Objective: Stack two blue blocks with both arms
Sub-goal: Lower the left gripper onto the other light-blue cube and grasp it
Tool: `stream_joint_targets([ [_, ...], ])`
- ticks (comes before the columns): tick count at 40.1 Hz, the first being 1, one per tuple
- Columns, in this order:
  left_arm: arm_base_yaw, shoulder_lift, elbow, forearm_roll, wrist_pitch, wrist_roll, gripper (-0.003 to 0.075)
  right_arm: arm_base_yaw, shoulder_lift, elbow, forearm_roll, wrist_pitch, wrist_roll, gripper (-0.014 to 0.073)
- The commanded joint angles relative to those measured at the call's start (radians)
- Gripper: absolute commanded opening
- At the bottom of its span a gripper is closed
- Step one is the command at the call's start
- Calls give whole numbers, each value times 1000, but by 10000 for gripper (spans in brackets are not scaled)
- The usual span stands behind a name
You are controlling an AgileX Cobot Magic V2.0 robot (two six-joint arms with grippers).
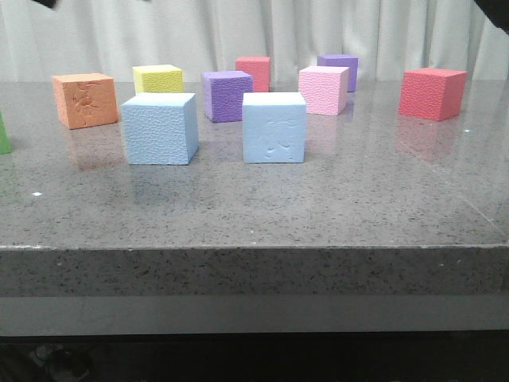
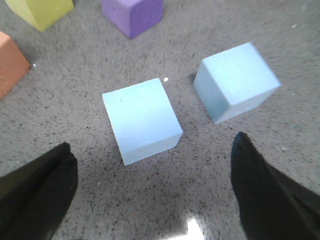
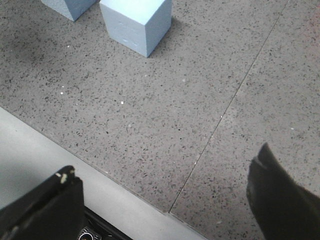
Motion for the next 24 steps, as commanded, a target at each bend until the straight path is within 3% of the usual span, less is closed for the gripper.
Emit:
stream_joint_targets([
  [1, -6, 109, -161, 9, 60, -49, 608, -3, -15, -26, 3, -58, 2, 662],
  [10, -6, 346, -381, 105, 229, -182, 609, -3, -15, -26, 3, -58, 2, 662],
  [24, -6, 460, -434, 61, 233, -221, 607, -3, -15, -26, 3, -58, 2, 662],
])
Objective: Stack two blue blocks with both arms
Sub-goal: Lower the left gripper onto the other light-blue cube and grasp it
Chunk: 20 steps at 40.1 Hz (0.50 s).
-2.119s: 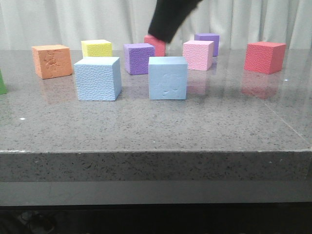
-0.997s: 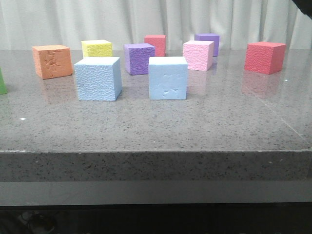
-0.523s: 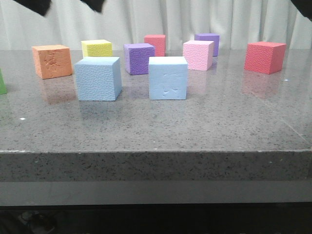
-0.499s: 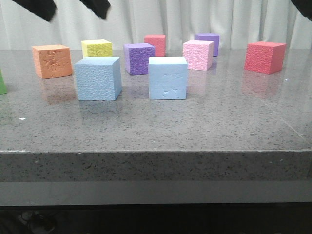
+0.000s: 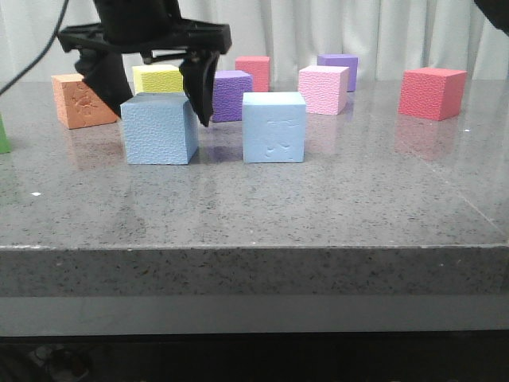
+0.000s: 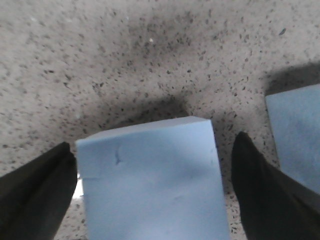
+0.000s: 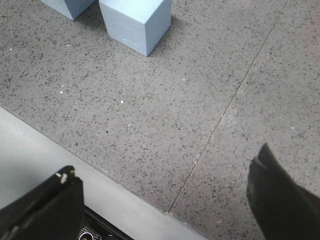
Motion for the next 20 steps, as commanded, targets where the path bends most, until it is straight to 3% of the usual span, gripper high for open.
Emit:
stream_joint_targets([
  [1, -6, -46, -37, -9, -21, -13, 601, -3, -15, -28, 3, -58, 1, 662],
  [11, -6, -51, -37, -9, -4, -8, 384, -3, -15, -28, 3, -58, 1, 662],
  [17, -8, -72, -64, -26, 15, 104, 357, -3, -15, -28, 3, -58, 1, 662],
  [20, -8, -85, -104, -58, 45, 245, 357, -3, -15, -28, 3, -58, 1, 662],
])
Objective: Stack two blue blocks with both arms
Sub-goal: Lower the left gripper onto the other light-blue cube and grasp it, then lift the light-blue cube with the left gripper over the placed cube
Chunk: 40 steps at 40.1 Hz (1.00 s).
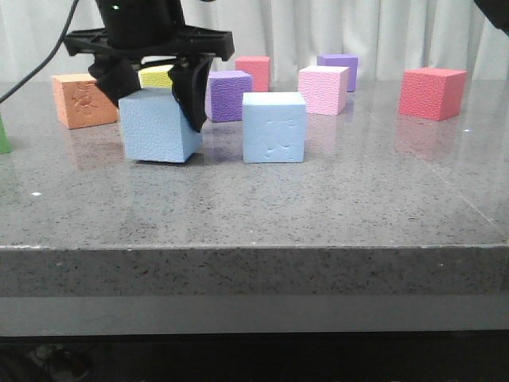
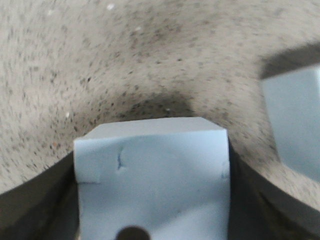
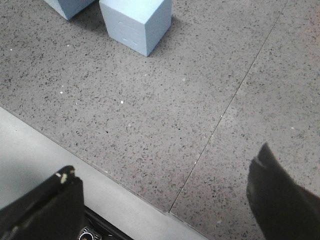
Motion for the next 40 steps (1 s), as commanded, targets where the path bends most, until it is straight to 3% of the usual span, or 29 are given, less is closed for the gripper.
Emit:
stream_joint_targets([
  [1, -7, -88, -78, -41, 9, 174, 357, -3, -15, -28, 3, -58, 1, 662],
  [9, -7, -95, -216, -145, 85, 608, 357, -3, -15, -28, 3, -58, 1, 662],
  [18, -7, -86, -294, -330, 95, 935, 357, -3, -15, -28, 3, -58, 1, 662],
  [40, -78, -5, -384, -350, 107, 1225, 357, -3, -15, -28, 3, -58, 1, 662],
])
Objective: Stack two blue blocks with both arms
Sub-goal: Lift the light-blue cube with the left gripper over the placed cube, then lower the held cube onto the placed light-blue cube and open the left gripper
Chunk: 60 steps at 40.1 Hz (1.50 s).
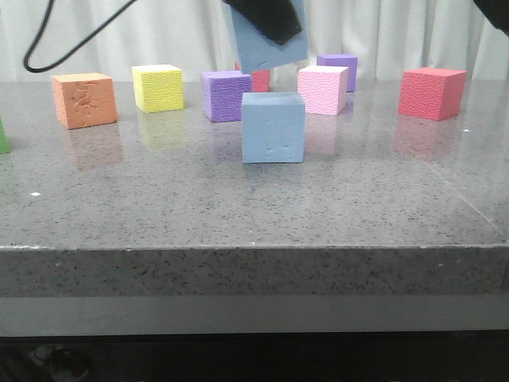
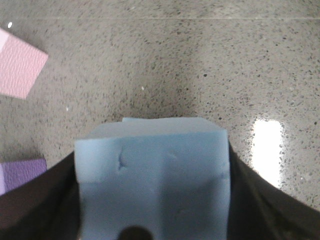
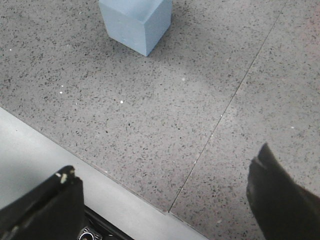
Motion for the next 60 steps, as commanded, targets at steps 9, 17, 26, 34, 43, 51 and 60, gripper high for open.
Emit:
stream_joint_targets([
  [9, -7, -32, -37, 16, -71, 67, 360, -3, -15, -28, 3, -58, -1, 662],
  [17, -11, -10, -37, 12, -54, 90, 360, -3, -15, -28, 3, -58, -1, 662],
  [26, -11, 6, -35, 7, -67, 106, 394, -3, -15, -28, 3, -58, -1, 662],
  [34, -11, 8, -35, 7, -74, 106, 491, -3, -15, -28, 3, -58, -1, 662],
  [43, -11, 8, -35, 7, -71, 106, 559, -3, -15, -28, 3, -58, -1, 662],
  [51, -11, 8, -35, 7, -73, 106, 606, -3, -15, -28, 3, -58, -1, 662],
  [60, -11, -41, -35, 7, -98, 77, 604, -3, -15, -28, 3, -58, -1, 662],
])
